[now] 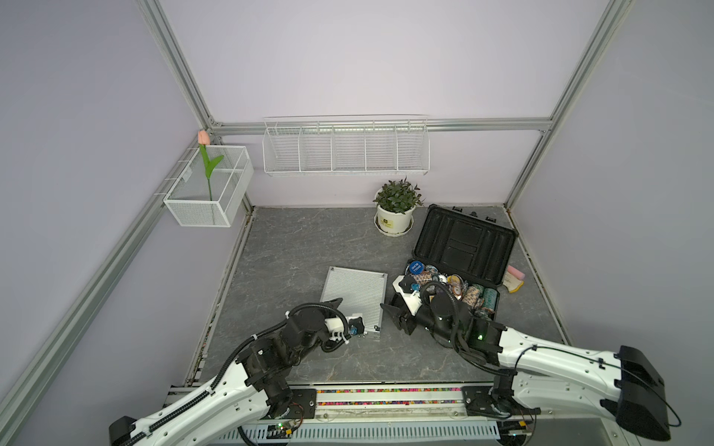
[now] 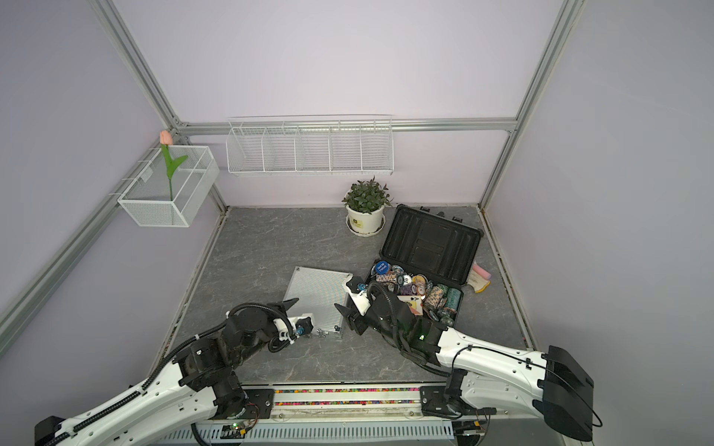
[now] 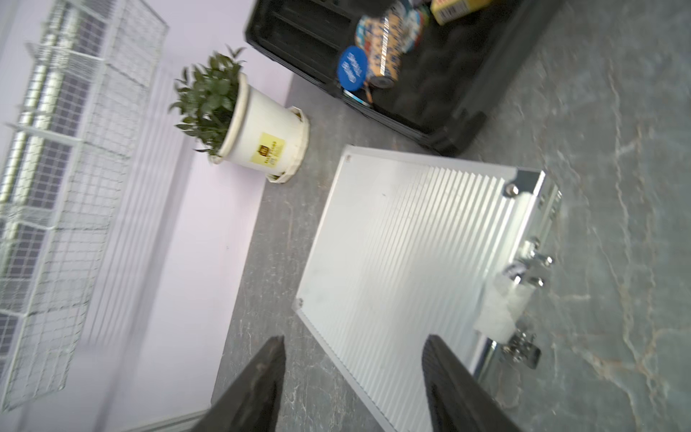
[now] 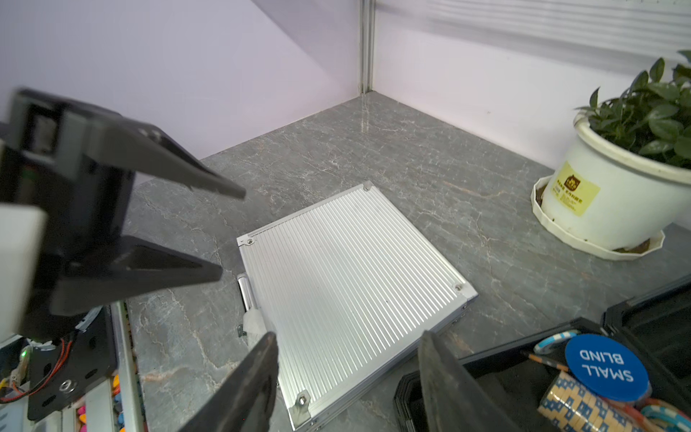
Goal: Open the poker set cases
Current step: Place the poker set case at the center of the board, then open the case lid on the poker set case.
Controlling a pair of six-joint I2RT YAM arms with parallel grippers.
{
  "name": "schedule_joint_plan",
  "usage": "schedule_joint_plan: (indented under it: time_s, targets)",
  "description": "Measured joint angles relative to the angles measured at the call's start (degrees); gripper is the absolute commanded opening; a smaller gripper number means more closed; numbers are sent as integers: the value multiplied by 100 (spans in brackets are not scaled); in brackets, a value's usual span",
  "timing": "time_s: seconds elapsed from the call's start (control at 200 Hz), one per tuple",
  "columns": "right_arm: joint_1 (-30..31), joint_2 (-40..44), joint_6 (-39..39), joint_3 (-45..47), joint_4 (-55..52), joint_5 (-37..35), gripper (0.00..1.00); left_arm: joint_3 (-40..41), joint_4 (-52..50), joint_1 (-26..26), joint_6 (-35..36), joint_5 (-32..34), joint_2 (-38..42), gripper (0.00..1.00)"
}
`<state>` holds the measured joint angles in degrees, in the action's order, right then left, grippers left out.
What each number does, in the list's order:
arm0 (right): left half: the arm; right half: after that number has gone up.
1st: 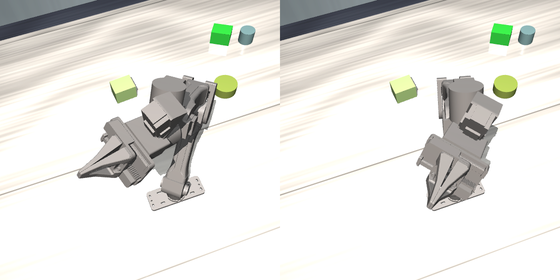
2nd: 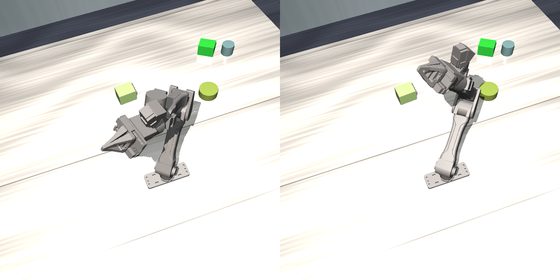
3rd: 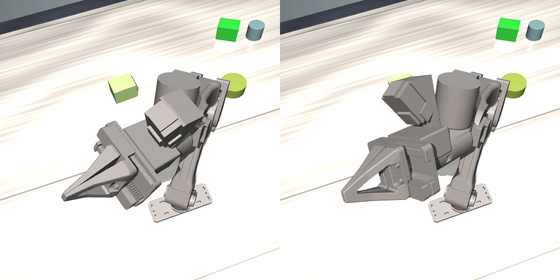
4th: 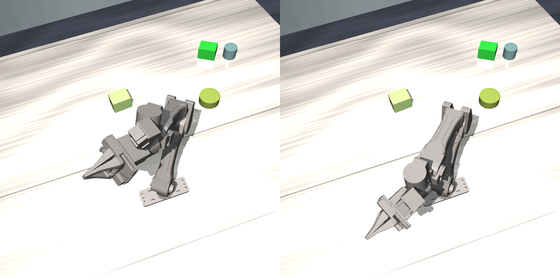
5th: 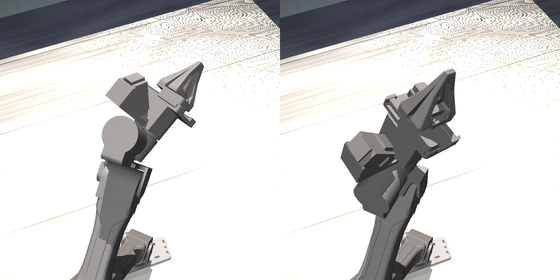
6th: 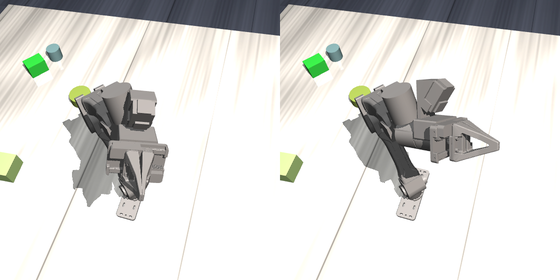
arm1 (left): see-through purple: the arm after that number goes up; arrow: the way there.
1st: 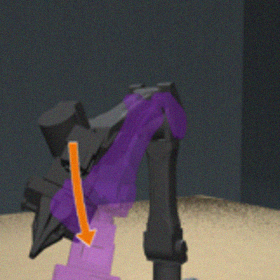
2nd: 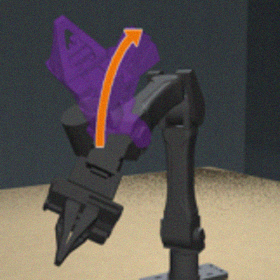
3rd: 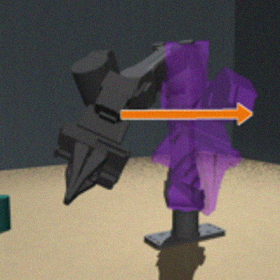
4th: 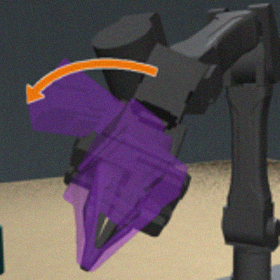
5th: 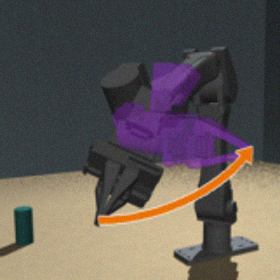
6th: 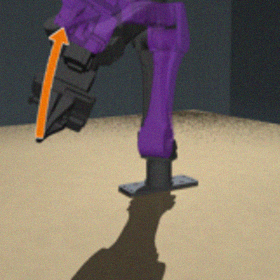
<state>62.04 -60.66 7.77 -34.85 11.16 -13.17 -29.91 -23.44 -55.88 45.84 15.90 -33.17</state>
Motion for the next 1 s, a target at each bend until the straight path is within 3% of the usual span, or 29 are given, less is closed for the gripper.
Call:
schedule_joint_plan:
  time_s: [0.355, 0.56, 0.815, 1.0]
  targets:
    - [542, -629, 1368, -535, -839, -413, 59, -1073, 66, 72, -2212, 1226, -201, 62]
    - [675, -1143, 2260, -1172, -1746, -678, 61, -1637, -431, 960, -4065, 1515, -765, 64]
    - [686, -1285, 3220, -1397, -2538, -935, 64, -2127, -1377, 2612, -5796, 597, -1873, 69]
    - [713, -1438, 3646, -1624, -3045, -1027, 66, -2129, -1696, 3268, -6402, -302, -2256, 70]
